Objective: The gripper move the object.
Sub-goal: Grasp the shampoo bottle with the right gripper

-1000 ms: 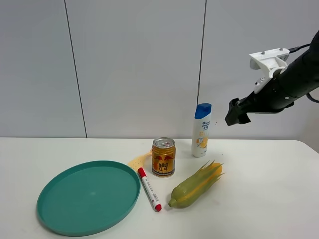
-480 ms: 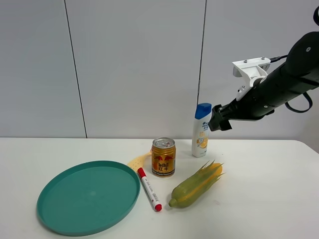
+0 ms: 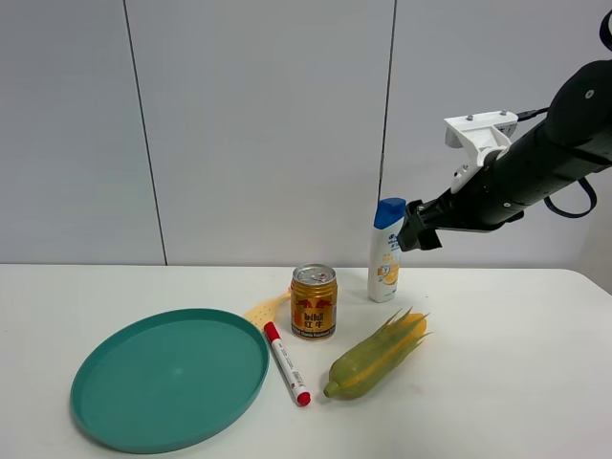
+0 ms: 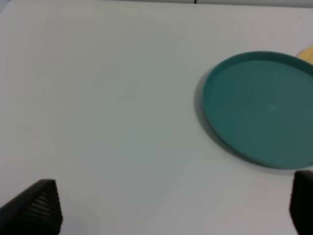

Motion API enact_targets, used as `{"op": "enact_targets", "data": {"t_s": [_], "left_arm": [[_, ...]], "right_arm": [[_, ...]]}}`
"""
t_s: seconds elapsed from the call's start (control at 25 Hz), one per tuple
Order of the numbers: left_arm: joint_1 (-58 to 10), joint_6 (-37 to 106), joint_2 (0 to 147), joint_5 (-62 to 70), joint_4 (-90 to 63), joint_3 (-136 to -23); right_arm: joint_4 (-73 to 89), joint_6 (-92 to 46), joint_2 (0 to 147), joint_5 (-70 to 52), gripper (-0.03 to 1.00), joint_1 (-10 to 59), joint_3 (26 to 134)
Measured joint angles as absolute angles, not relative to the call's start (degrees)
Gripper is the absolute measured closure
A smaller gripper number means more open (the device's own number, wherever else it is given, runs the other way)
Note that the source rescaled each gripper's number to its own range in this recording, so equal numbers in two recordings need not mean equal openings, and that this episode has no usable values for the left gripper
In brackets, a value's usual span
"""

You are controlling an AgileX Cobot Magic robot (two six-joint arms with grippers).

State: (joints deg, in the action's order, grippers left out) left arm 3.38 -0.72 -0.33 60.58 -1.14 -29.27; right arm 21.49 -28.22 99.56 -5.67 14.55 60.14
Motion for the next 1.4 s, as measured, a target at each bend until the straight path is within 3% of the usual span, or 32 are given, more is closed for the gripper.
{"op": "enact_targets", "data": {"t_s": [0.24, 0.6, 1.4], "left_arm": [[3.38, -0.72, -0.33, 60.58, -1.14, -29.27], [3.38, -0.72, -0.33, 60.58, -1.14, -29.27], [3.38, -0.72, -0.33, 60.58, -1.14, -29.27]], "right_arm": [[17.29, -25.52, 99.56, -4.72, -0.03, 14.78, 60.14], [0.75, -5.88, 101.11, 3.24, -0.03, 14.84, 60.14], [-3.68, -5.36, 112.18, 18.1, -0.03, 14.84, 60.18]]}}
